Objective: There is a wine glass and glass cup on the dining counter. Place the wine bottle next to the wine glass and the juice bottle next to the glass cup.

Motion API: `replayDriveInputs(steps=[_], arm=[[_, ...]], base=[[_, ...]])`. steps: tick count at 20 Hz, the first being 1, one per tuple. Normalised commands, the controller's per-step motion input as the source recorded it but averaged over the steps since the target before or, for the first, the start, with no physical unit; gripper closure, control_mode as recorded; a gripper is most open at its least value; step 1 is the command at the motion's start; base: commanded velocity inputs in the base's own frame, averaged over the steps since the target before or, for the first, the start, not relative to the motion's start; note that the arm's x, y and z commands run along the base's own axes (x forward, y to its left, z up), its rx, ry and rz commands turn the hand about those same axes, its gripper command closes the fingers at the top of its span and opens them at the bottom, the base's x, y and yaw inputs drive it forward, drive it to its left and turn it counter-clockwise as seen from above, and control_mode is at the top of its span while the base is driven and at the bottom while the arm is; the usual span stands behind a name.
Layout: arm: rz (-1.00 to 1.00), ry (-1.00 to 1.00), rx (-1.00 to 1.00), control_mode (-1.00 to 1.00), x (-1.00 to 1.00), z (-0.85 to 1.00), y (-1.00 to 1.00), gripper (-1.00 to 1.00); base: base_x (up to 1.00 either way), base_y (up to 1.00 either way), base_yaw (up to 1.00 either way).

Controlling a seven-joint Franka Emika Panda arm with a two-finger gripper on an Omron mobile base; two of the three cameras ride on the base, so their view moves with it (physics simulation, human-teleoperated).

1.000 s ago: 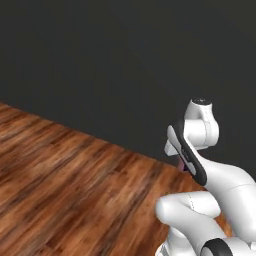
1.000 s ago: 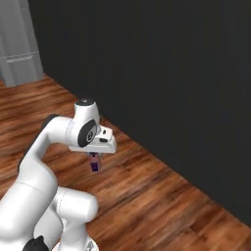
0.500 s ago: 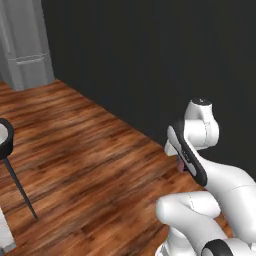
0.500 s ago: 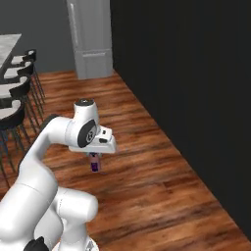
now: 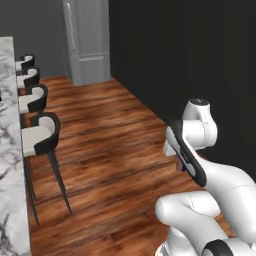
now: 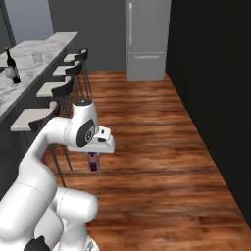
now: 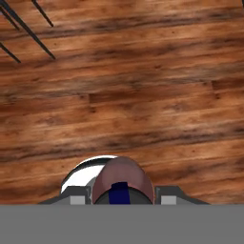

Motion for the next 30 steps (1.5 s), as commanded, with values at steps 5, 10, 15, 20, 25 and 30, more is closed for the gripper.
replayDriveInputs(steps=[5, 10, 15, 20, 25, 30], arm=[[0.00, 0.00, 0.00, 1.00, 0.00, 0.00, 0.00, 1.00], [0.00, 0.00, 0.00, 1.00, 0.00, 0.00, 0.00, 1.00], [0.00, 0.00, 0.00, 1.00, 0.00, 0.00, 0.00, 1.00], [0.00, 0.00, 0.00, 1.00, 0.00, 0.00, 0.00, 1.00], [0.00, 0.00, 0.00, 1.00, 0.00, 0.00, 0.00, 1.00], [0.00, 0.00, 0.00, 1.00, 0.00, 0.00, 0.00, 1.00]], base=[[0.78, -0.23, 0.26], [0.79, -0.24, 0.23], [0.79, -0.25, 0.22], [0.79, -0.27, 0.19], [0.80, -0.32, 0.13], [0.81, -0.33, 0.11]])
